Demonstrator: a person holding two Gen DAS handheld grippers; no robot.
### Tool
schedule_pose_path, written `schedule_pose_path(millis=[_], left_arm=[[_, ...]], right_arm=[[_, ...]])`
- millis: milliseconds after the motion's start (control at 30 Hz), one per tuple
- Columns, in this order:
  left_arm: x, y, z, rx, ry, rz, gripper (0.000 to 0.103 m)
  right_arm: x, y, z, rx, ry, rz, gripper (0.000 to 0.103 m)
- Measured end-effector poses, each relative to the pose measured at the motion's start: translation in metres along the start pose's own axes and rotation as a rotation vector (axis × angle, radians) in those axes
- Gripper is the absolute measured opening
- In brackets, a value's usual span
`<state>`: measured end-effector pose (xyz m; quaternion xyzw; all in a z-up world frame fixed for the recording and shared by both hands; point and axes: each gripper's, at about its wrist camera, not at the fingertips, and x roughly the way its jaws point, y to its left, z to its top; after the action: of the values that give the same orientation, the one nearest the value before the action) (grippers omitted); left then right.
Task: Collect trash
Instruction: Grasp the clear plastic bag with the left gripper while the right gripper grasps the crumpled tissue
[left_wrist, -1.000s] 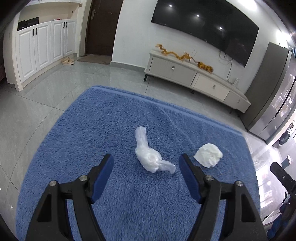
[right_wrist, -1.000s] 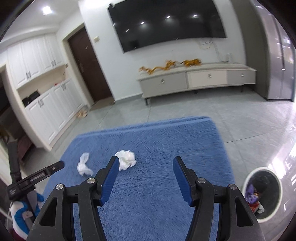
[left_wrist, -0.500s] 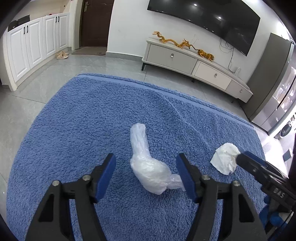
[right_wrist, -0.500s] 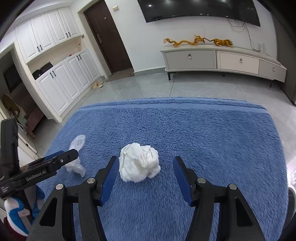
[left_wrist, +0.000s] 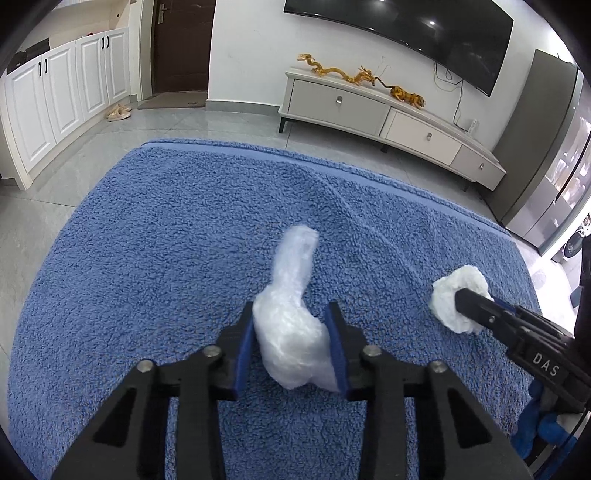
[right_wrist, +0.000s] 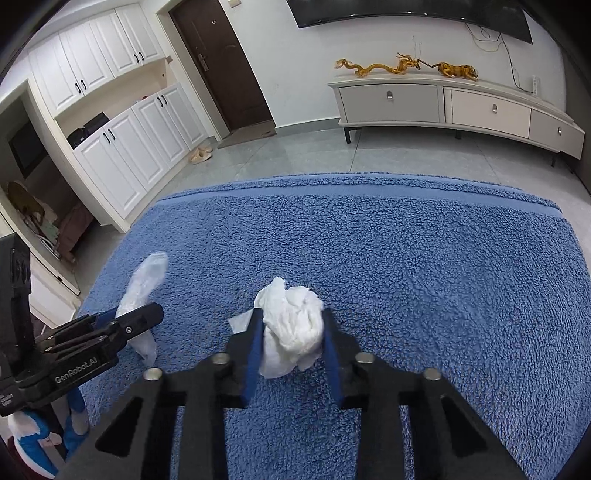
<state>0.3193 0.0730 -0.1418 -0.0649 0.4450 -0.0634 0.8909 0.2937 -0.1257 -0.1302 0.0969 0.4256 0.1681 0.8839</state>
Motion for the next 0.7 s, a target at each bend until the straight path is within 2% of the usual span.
schedule_pose_path(millis=[67,300,700], left_arm=[[-0.003,0.001,-0.001,-0.005,0.0,-0.005,0.029],[-0.032,-0.002,-0.007,-0.005,-0.03,-0.012,0.028],[-0.121,-0.051,-0.023,0.057,-0.135,-0.072,0.028]], right_arm=[[-0.006,-0.001,-0.002,0.0,-0.007,0.01,0.019],[-0.043,-0.004,-0.014,0.016,-0.056,0.028,0.018],[-0.156,0.002,-0.041,0.074,-0.221,0.008,0.018]])
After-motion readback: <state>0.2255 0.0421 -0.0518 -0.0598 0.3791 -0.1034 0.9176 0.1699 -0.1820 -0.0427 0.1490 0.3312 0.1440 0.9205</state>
